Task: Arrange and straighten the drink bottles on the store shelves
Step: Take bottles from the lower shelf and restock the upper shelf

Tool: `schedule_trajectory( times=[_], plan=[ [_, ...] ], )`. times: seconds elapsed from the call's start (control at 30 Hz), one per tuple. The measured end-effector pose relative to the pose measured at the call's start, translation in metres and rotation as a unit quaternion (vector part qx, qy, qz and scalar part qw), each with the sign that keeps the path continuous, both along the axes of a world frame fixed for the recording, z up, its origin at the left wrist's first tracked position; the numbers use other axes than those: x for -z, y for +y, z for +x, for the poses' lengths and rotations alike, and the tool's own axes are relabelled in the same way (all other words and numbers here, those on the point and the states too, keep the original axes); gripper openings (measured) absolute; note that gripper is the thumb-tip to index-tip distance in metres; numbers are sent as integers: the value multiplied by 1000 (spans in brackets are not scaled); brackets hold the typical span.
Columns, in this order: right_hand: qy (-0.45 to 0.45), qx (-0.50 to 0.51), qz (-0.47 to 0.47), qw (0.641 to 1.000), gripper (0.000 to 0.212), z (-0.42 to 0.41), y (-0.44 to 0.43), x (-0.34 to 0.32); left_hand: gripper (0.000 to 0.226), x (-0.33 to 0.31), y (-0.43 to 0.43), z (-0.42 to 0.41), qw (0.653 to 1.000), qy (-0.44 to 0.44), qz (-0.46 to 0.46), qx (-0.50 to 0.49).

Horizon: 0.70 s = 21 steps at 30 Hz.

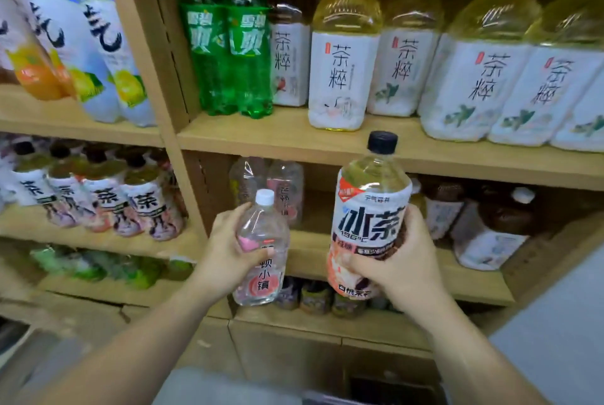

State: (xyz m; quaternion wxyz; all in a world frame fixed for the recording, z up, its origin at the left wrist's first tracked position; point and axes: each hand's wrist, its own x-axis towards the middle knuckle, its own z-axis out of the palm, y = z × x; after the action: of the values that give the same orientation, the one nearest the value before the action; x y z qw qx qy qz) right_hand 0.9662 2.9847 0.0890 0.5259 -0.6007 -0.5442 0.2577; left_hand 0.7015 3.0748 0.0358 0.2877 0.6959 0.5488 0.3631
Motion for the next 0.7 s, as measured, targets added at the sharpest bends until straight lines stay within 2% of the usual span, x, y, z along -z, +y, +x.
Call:
schedule_trajectory(
  times=[0.3, 0.47, 0.7],
  plan=[
    [5, 61, -109, 992, 91, 4, 2, 40, 87, 17, 67, 12, 997, 3, -41, 67],
    [-12, 87, -116, 989, 91, -3, 15, 46, 79, 17, 100, 20, 993, -52, -63, 86],
    [-1, 95, -114, 989, 97, -12, 26, 52, 83, 32, 116, 20, 993, -52, -71, 77]
  ],
)
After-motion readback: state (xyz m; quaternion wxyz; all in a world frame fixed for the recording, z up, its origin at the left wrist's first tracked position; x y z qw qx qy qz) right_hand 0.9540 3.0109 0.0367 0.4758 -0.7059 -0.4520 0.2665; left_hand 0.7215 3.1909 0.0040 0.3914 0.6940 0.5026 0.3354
